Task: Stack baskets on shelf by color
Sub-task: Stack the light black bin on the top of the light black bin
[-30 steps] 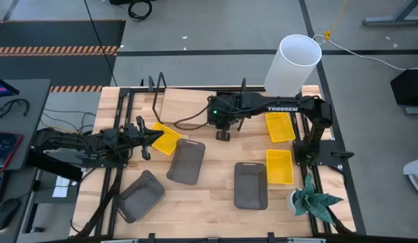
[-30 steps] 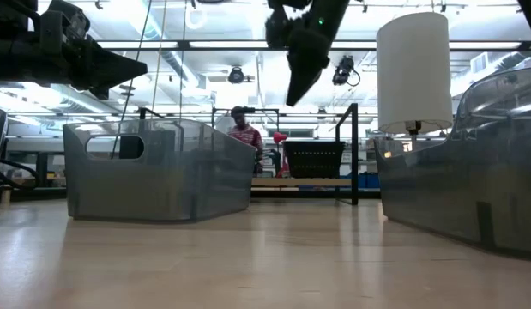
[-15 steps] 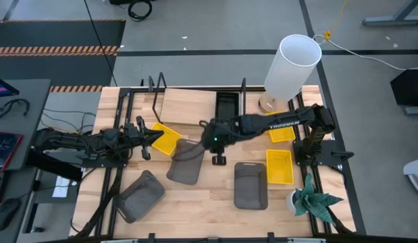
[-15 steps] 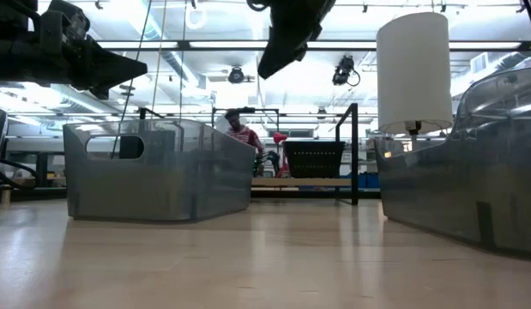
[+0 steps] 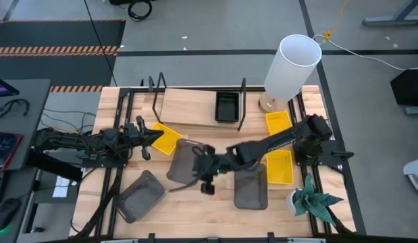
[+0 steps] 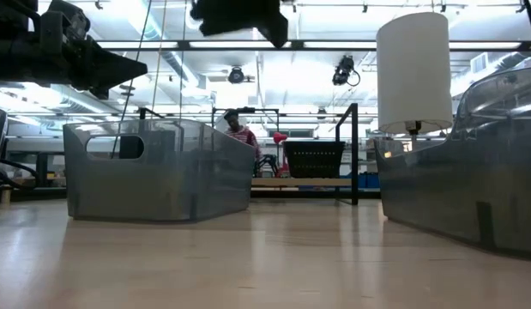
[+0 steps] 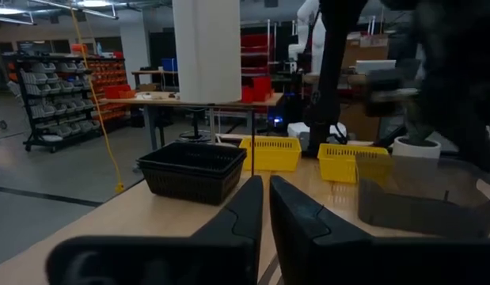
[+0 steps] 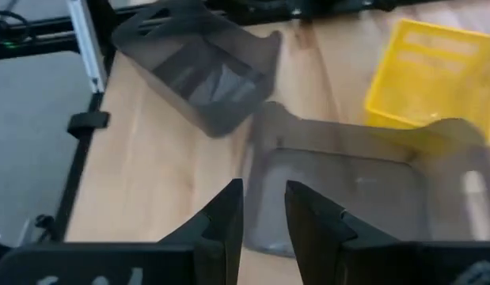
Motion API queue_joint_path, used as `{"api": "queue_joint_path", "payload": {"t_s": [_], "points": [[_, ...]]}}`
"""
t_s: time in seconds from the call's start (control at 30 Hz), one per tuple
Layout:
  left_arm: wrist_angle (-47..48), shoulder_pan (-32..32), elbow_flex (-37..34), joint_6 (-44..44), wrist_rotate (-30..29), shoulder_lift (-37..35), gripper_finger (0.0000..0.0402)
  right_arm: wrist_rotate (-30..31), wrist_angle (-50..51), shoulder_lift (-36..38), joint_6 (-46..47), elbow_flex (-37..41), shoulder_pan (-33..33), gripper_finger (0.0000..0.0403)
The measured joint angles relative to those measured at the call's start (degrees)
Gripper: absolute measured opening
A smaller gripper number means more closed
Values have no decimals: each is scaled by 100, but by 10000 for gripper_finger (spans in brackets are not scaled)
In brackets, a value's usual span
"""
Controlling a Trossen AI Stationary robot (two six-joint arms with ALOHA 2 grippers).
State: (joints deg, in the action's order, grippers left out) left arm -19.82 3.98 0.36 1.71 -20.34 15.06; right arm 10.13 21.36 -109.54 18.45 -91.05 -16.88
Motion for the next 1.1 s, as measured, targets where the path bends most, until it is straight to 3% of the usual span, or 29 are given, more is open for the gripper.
{"api": "queue_joint_path", "payload": {"t_s": [0.43,0.87,0.97,1.1], "points": [[31,0,0,-2,0,69,26,362,1766,-2177,-111,-3076,-213,113],[18,0,0,-2,0,69,30,246,1623,-3125,-211,-3367,32,211],[25,0,0,-2,0,68,26,259,1660,-3218,-211,-3359,30,211],[17,0,0,-2,0,69,27,416,1752,-3219,-167,-3355,28,181]]}}
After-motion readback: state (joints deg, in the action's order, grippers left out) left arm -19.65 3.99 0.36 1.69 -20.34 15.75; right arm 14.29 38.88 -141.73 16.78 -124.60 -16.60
